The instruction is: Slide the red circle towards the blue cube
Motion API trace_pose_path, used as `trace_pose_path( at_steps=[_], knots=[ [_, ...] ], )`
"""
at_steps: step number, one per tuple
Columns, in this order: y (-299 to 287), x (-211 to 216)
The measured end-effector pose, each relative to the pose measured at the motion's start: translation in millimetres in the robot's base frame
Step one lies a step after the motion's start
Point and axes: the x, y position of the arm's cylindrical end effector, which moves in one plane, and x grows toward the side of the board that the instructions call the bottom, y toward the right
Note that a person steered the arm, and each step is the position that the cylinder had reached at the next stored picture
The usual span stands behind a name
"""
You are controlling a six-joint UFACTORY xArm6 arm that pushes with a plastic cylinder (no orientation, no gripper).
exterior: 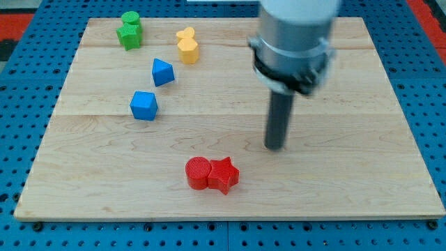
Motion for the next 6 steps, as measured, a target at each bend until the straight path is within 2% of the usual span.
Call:
trace_pose_path(
  at_steps=[1, 2, 3, 6],
  knots=[
    [-60, 69],
    [-106, 57],
    [-124, 22],
    [-176, -17]
  ],
)
